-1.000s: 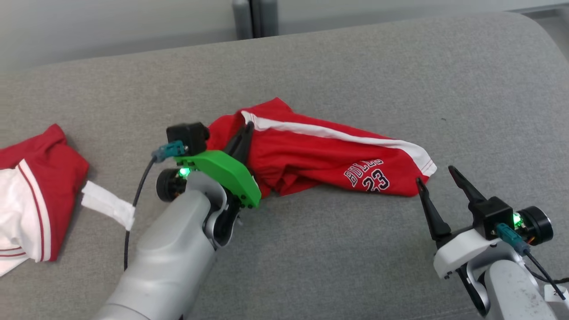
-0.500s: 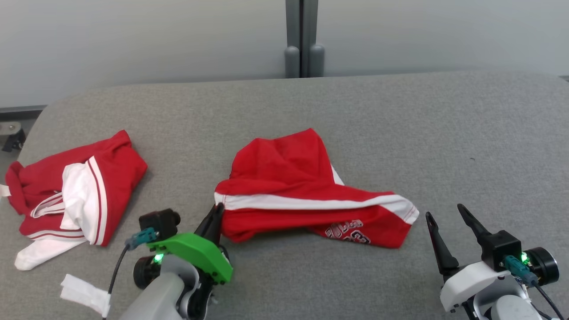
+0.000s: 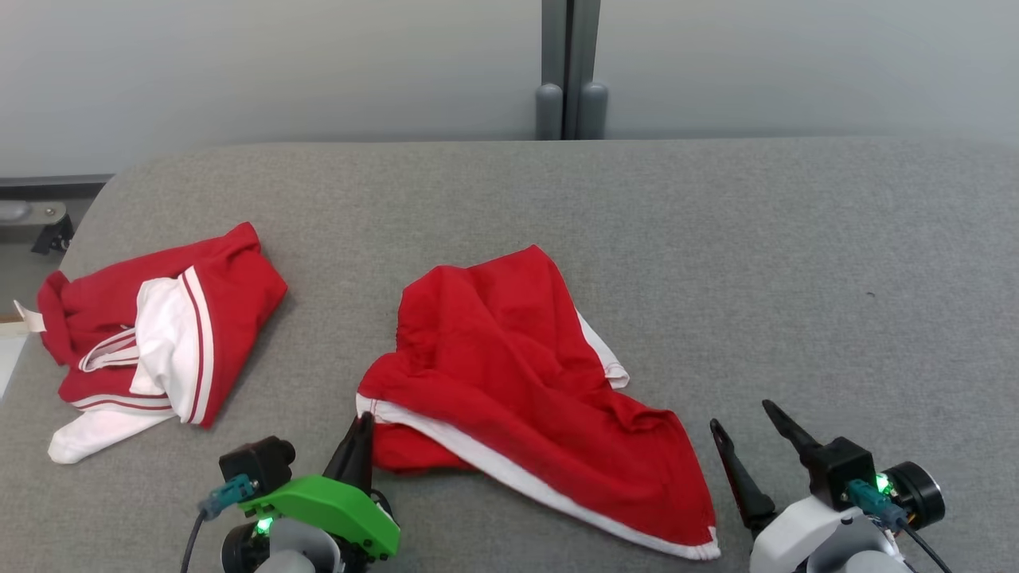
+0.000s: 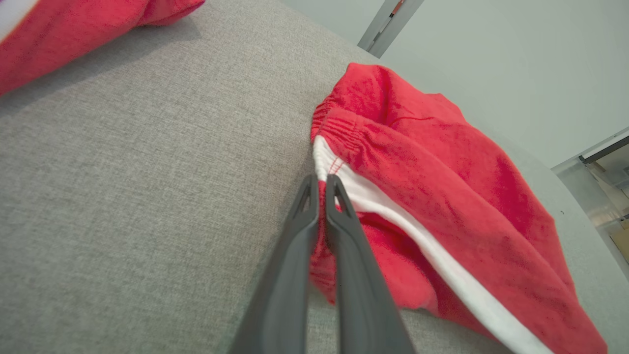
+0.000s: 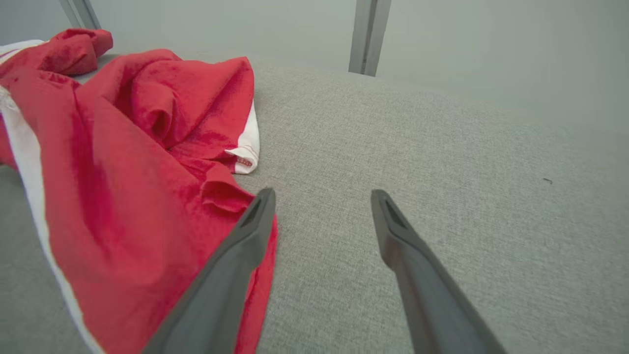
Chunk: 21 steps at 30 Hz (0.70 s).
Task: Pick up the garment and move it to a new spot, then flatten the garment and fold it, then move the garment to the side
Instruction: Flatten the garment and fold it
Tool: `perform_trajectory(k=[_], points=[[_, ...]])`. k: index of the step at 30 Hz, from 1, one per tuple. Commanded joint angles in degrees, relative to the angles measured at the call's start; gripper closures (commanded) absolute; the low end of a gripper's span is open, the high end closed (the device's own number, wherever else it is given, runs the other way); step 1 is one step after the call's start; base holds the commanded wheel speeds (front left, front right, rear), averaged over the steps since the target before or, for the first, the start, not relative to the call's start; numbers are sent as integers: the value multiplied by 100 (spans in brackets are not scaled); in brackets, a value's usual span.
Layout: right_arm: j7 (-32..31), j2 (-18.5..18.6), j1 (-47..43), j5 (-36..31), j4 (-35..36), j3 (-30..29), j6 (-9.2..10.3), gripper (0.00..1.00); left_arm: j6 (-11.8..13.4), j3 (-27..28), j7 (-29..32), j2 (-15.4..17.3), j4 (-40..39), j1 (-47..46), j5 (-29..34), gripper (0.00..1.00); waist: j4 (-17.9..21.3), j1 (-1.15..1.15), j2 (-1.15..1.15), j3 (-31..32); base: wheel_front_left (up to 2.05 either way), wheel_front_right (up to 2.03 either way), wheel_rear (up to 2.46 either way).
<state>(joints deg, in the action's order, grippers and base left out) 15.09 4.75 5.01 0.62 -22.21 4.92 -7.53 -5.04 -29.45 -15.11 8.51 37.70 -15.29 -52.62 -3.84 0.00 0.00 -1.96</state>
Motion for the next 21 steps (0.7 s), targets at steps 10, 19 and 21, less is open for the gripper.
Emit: perform_trajectory(k=[10, 19, 21], points=[[11, 181, -488, 209, 84, 358, 8, 0, 17, 526, -5, -88, -49, 264, 593, 0, -27, 0, 0, -57, 0, 0, 0], [11, 210, -494, 574, -107, 1004, 8, 0, 15, 1249, -5, -297, -438, 568, 1355, 0, -140, 0, 0, -102, 0, 0, 0], [11, 182, -410, 673, -251, 1048, 8, 0, -13, 1332, -4, -329, -432, 604, 1469, 0, -174, 0, 0, -111, 0, 0, 0]])
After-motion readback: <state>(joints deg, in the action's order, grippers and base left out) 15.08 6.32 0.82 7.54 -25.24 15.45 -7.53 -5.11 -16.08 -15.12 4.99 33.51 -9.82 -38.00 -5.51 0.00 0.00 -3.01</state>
